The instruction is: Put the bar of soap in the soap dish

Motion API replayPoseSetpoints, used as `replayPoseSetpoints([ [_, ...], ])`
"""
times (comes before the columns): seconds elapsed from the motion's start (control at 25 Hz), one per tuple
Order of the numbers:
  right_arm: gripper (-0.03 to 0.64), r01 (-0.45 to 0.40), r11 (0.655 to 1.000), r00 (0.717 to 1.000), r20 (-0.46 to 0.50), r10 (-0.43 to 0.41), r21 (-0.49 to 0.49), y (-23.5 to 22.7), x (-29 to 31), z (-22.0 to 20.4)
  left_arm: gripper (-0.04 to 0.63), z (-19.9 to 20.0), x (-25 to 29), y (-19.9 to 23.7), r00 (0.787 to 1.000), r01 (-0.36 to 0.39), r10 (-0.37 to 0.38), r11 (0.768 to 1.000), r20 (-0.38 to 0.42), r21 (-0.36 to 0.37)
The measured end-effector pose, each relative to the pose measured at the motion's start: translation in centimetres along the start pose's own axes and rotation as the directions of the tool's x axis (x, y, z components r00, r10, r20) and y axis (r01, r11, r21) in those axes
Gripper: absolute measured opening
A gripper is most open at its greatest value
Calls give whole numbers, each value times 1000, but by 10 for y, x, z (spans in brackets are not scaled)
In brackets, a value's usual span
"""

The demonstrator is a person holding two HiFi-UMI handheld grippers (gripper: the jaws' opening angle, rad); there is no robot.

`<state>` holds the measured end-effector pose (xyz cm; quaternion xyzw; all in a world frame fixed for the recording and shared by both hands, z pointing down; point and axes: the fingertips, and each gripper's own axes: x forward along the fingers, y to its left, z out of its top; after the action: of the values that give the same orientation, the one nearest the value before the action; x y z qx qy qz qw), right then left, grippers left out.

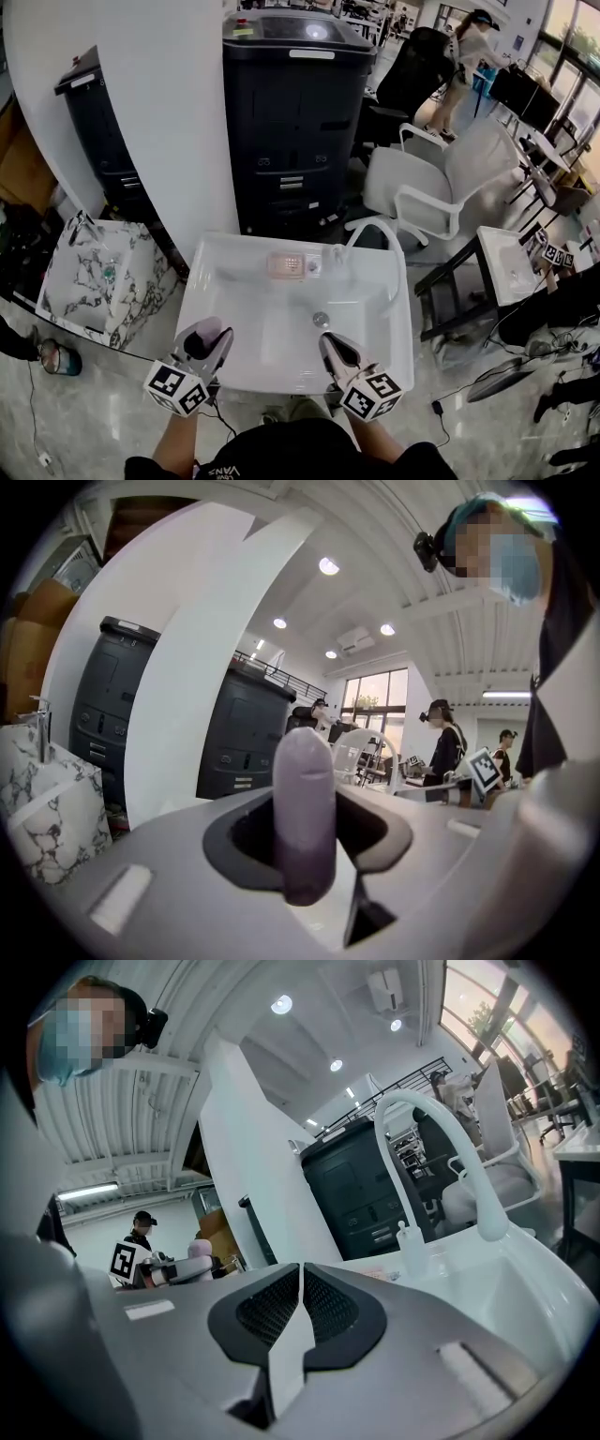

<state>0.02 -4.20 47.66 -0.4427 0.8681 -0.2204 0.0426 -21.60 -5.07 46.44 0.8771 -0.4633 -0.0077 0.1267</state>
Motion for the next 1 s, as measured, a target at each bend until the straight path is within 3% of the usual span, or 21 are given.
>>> replayPoseSetpoints([
  [0.52, -5, -49, 998, 995, -85, 52, 27, -31, 41, -13, 195, 8, 79, 20, 995, 25, -9, 985, -96, 172],
  [1.0, -5, -66, 995, 988, -137, 75, 68, -49, 75, -30, 195, 11, 137, 35, 974, 104, -26, 933, -224, 346],
])
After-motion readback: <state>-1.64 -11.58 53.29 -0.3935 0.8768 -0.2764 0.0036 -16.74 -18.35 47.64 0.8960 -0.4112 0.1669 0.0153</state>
